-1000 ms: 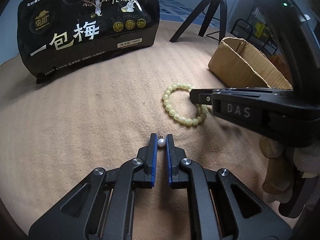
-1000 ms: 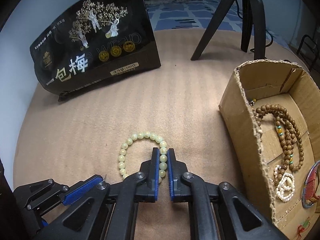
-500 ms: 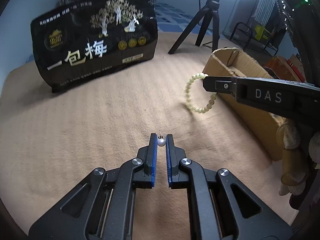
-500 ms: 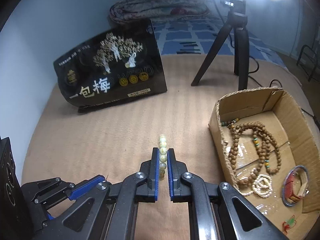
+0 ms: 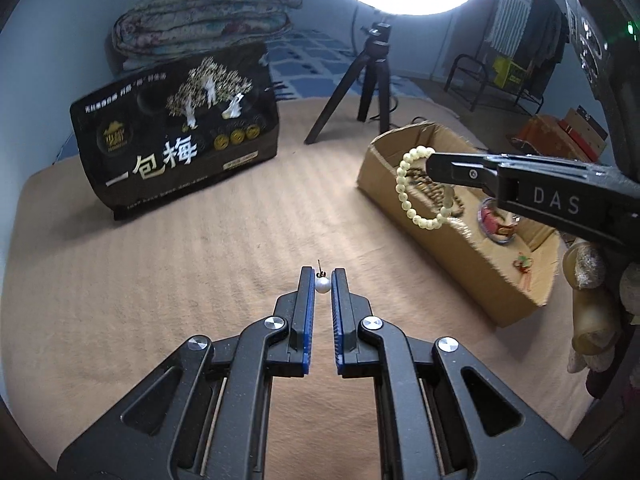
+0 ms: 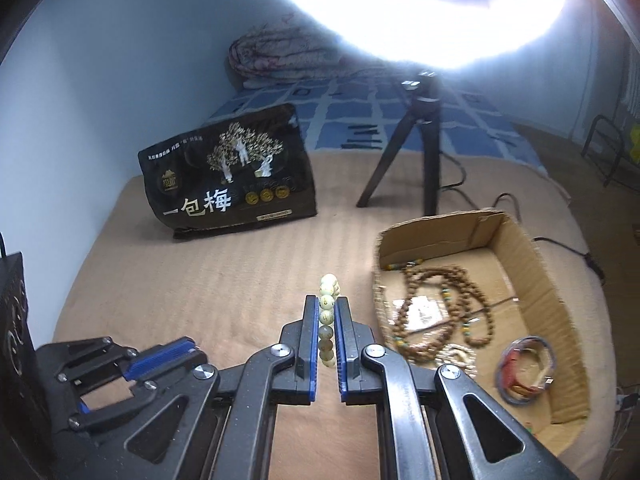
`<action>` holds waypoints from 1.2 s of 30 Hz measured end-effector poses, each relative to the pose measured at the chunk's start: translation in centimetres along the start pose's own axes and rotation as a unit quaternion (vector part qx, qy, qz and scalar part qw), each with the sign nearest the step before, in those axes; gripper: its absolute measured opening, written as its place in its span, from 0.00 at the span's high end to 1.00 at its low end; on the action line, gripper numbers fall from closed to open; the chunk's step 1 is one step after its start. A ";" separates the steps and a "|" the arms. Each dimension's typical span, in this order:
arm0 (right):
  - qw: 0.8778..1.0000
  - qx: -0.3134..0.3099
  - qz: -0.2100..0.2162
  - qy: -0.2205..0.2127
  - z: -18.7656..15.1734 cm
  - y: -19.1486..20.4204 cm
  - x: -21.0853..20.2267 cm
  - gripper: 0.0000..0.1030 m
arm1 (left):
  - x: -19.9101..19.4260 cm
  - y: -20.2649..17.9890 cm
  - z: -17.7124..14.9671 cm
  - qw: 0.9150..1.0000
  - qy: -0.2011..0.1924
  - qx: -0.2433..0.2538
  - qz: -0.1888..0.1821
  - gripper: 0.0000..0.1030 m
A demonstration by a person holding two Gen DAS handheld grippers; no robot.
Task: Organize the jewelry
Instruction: 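Carry the earring with the left tool while the right tool carries the bracelet over the box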
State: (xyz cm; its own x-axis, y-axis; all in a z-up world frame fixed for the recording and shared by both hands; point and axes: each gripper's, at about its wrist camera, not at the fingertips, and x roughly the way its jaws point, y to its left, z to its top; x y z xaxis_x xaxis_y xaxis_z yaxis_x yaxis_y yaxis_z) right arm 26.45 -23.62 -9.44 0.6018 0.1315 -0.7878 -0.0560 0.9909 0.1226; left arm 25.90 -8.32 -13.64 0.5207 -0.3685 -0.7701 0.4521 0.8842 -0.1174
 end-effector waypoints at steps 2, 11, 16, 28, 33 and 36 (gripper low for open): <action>1.000 0.003 -0.003 -0.005 -0.2 -0.9 -1.1 0.95 | -0.4 -0.6 0.2 1.000 -0.003 0.000 -0.003 0.94; 0.999 0.020 -0.020 -0.026 -1.0 -5.0 -5.3 0.95 | -2.2 -4.9 1.2 1.000 -0.014 0.014 -0.022 0.94; 0.999 0.027 -0.032 -0.035 -1.5 -6.8 -6.7 0.96 | -2.2 -7.5 2.0 0.999 -0.014 0.024 -0.033 0.94; 0.997 0.049 -0.039 -0.047 -1.1 -10.8 -7.0 0.95 | -0.1 -12.6 2.9 0.998 -0.004 0.043 -0.054 0.94; 0.997 0.056 -0.036 -0.049 -0.7 -12.2 -6.0 0.95 | 1.2 -14.0 3.3 0.997 0.000 0.044 -0.065 0.94; 0.997 0.057 -0.035 -0.046 -0.7 -12.7 -5.3 0.95 | 2.0 -14.5 3.4 0.997 0.001 0.041 -0.068 0.94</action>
State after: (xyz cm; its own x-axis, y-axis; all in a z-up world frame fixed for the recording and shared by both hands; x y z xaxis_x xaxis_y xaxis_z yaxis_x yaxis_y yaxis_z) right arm 23.47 -36.92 -7.26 0.6718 0.0538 -0.7388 0.0756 0.9872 0.1406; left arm 22.89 -22.88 -11.35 0.4486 -0.4828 -0.7521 0.5769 0.7992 -0.1689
